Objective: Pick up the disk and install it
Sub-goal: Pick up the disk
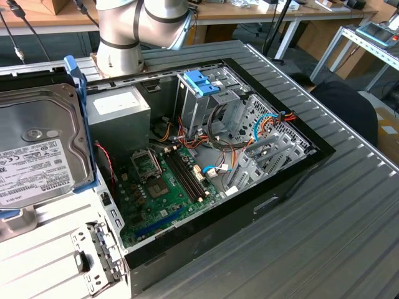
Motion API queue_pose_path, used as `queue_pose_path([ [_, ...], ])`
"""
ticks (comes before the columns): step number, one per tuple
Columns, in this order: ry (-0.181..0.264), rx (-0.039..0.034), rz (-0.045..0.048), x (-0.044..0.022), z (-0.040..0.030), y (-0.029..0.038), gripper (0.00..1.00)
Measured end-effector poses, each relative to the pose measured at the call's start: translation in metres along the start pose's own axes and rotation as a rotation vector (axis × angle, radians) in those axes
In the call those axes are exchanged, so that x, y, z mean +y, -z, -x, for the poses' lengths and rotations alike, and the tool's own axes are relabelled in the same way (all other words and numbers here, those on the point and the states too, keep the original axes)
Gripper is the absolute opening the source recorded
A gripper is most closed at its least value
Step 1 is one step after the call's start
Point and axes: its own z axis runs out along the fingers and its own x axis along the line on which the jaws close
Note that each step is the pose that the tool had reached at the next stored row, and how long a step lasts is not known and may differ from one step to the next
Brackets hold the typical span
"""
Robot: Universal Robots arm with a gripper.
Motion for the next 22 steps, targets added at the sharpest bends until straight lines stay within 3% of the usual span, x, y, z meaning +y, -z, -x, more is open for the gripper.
queue_pose_path([
  [22, 0.0, 0.0, 0.0, -0.0014, -0.0057, 0.0001, 0.37],
])
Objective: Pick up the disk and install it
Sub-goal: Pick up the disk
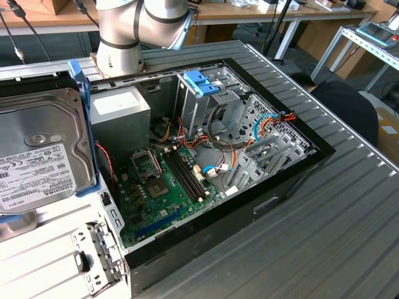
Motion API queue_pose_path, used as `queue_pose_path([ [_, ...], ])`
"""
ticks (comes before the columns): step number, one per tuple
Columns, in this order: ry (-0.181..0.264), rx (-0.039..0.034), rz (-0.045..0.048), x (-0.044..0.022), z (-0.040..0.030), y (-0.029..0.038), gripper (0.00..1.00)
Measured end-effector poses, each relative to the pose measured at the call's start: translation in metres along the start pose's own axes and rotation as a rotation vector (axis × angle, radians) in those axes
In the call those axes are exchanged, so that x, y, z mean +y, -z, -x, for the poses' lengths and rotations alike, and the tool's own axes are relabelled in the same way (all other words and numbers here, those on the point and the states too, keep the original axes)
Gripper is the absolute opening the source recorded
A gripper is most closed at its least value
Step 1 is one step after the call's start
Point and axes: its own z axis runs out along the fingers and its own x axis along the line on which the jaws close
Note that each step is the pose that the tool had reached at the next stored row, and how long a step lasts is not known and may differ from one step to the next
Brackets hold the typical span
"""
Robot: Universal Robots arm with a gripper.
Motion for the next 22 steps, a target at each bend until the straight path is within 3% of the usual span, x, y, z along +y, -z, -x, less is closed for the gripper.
queue_pose_path([
  [22, 0.0, 0.0001, 0.0001, -0.0011, -0.0077, 0.0003, 0.37],
])
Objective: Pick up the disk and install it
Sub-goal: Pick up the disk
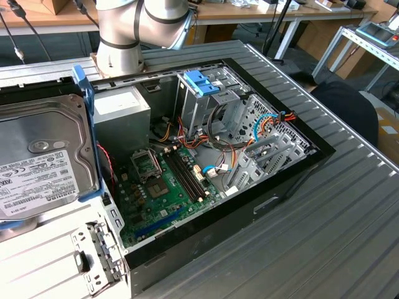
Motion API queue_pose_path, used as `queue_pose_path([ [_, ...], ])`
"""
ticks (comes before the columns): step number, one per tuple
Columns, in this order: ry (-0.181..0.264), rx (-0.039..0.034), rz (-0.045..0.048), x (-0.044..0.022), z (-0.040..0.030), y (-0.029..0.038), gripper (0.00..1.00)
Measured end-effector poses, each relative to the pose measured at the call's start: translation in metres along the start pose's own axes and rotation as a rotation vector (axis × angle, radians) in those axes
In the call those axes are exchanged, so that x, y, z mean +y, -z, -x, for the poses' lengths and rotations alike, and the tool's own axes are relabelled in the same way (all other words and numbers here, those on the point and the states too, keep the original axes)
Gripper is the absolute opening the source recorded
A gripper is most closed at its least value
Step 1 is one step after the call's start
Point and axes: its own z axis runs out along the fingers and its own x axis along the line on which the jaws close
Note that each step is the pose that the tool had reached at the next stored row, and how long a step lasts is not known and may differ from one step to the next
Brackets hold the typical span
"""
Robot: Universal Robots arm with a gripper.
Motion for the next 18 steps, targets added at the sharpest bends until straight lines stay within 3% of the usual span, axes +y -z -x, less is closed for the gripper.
queue_pose_path([
  [18, 0.0, -0.0001, 0.0, -0.0008, -0.007, 0.0002, 0.37],
])
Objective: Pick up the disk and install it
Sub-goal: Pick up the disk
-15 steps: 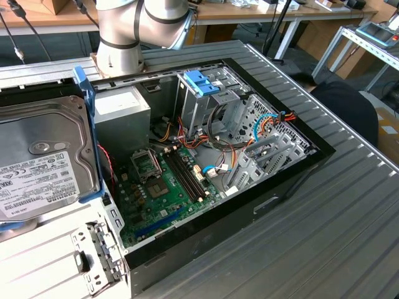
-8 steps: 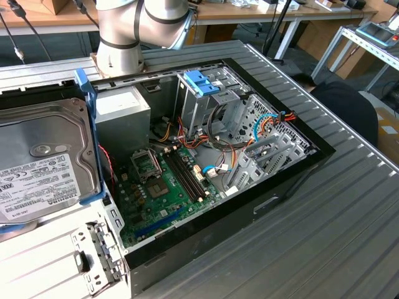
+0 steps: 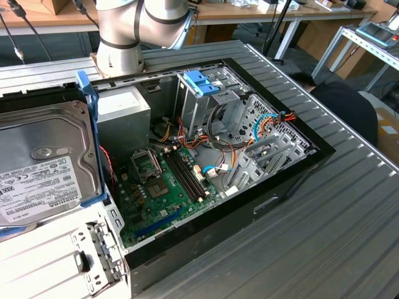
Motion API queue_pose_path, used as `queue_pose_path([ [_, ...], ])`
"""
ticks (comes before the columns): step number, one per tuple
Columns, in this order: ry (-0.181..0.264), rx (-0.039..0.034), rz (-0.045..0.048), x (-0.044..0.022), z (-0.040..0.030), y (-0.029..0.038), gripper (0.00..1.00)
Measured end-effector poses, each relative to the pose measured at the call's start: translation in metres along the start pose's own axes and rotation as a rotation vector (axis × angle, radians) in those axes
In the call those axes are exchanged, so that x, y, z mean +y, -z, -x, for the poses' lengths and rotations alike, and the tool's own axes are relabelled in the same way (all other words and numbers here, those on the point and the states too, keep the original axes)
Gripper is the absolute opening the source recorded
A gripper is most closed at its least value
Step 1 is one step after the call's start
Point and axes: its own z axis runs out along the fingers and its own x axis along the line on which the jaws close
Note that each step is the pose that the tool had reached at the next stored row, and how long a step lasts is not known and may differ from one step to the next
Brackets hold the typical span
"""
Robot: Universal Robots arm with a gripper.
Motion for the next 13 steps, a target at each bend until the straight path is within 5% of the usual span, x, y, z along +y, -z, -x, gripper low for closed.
queue_pose_path([
  [13, 0.0, 0.0, 0.0, -0.0006, -0.0046, 0.0002, 0.37],
])
